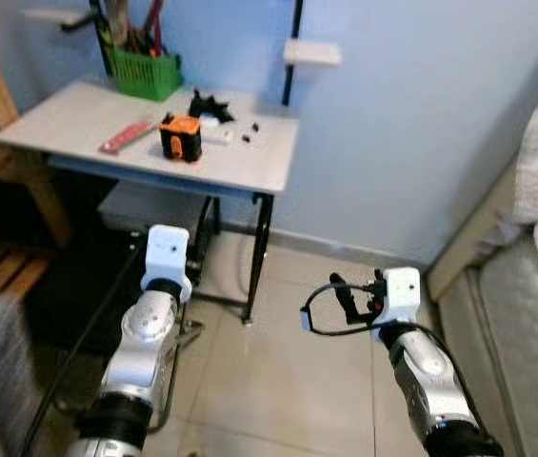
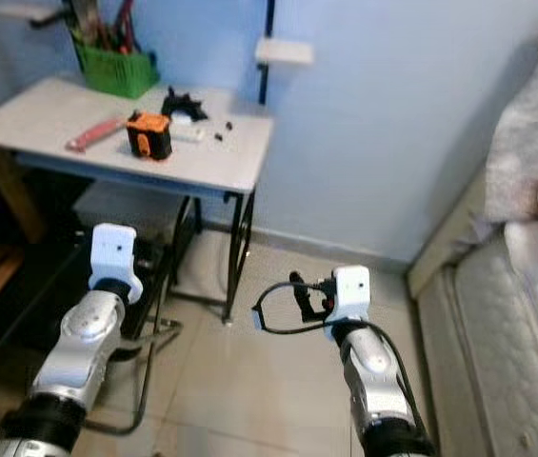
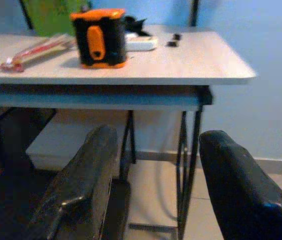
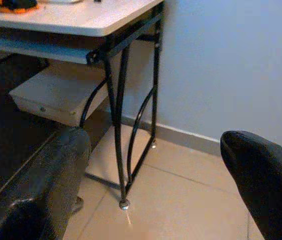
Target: Clean up the room
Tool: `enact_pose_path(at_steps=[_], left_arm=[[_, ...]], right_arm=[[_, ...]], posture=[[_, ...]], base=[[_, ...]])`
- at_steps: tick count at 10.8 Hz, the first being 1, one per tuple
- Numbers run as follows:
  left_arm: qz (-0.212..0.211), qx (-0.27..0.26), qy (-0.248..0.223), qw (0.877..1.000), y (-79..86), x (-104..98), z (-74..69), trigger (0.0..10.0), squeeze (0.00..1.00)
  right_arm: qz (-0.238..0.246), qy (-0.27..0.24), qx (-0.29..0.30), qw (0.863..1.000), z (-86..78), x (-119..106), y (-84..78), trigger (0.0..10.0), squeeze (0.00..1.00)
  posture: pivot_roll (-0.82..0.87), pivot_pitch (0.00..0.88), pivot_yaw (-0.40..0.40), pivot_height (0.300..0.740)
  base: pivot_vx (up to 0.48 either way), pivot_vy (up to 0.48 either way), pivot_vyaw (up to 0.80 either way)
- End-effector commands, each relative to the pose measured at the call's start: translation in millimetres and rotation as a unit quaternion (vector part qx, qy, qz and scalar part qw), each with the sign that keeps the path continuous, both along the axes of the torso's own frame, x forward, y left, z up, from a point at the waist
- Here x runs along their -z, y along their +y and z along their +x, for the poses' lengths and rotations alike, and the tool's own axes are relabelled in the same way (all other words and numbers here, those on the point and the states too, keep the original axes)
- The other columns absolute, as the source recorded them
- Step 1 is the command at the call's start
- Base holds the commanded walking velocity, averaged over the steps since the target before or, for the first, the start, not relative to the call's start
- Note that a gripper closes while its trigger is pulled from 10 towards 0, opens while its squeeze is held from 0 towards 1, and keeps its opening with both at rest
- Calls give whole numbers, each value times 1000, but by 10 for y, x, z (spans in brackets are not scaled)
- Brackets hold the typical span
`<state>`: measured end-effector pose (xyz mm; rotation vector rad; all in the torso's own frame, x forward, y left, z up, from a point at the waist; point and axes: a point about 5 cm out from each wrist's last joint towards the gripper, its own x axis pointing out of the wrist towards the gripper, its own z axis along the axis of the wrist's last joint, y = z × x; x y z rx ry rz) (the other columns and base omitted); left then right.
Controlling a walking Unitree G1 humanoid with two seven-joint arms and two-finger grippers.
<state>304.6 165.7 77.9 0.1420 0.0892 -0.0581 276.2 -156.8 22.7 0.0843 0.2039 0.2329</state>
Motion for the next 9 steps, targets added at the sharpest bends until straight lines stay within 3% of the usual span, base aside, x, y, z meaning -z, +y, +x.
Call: enact_pose_path(at_steps=[1, 2, 4, 8, 9], left_arm=[[-22, -6, -6, 1000, -6, -17, -5, 10000, 0], [-44, -12, -6, 999, -11, -9, -33, 10000, 0], [-29, 3, 8, 1000, -78, 92, -156, 10000, 0], [-19, 24, -1, 1000, -89, 55, -133, 10000, 0], [-27, 16, 6, 999, -72, 71, -135, 10000, 0]], right_arm=[[-7, -8, 2, 1000, 27, -29, -26, 10000, 0], [-12, -9, 0, 1000, 20, -29, -27, 10000, 0], [-22, -11, -1, 1000, -23, -20, -64, 10000, 0], [-34, -10, -10, 999, -43, -2, -47, 10000, 0], [-31, 3, 2, 1000, -54, 31, -77, 10000, 0]], posture=[[188, 0, -60, 728], [186, 0, -59, 728], [174, 0, -50, 728], [183, 0, -60, 728], [188, 0, -70, 728]], base=[[480, 0, 0], [461, 0, 0], [0, 0, 0], [0, 0, 647], [0, 0, 0]])
